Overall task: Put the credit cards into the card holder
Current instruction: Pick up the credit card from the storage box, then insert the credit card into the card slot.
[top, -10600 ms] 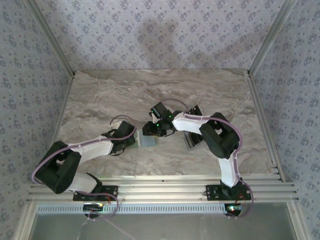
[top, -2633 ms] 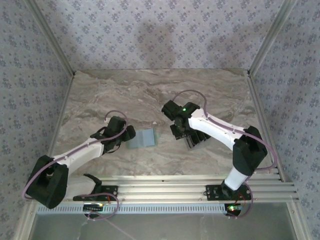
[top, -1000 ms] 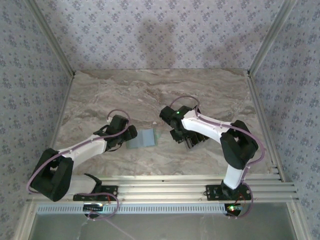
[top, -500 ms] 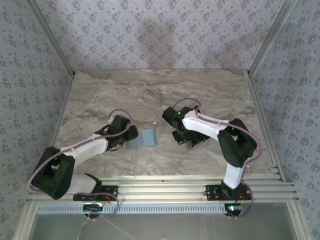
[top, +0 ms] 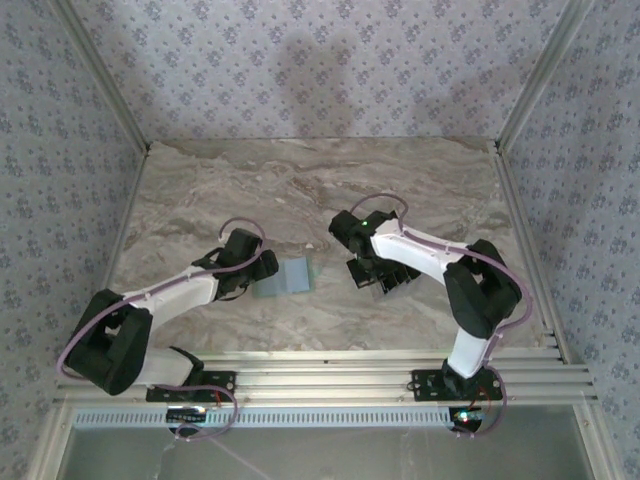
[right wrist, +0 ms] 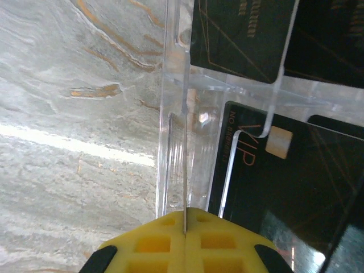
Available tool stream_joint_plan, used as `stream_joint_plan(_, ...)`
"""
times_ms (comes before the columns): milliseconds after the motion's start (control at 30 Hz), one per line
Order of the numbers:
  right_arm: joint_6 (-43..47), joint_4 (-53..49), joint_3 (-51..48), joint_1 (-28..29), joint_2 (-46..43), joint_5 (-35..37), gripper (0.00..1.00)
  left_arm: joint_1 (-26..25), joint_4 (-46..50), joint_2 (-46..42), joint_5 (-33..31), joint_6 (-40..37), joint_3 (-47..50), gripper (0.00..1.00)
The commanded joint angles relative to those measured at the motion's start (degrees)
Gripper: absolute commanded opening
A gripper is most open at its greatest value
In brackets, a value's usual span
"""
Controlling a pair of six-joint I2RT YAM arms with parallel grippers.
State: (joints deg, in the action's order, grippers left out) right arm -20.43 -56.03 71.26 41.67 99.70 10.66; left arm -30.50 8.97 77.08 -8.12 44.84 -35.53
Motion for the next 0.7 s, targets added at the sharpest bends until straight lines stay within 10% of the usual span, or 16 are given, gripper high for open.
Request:
stream_joint_plan(0, 0.75, -2.99, 3.0, -0.56, -3.56, -1.46, 0.0, -0.39, -0.1, 0.35, 0.42, -0.28, -2.08, 0.83)
stream_joint_plan(300, -1.28, 3.54, 4.04, -2.84, -12.02, -17.39, 0.0, -0.36, 3.53, -1.26, -1.57, -1.56, -2.95, 0.83)
stream_joint_plan(667, -18.9, 44.57, -7.22, -2.94, -8.29, -37.56, 0.0, -0.49, 10.27, -1.2, -4.15, -4.93, -4.02, 0.83)
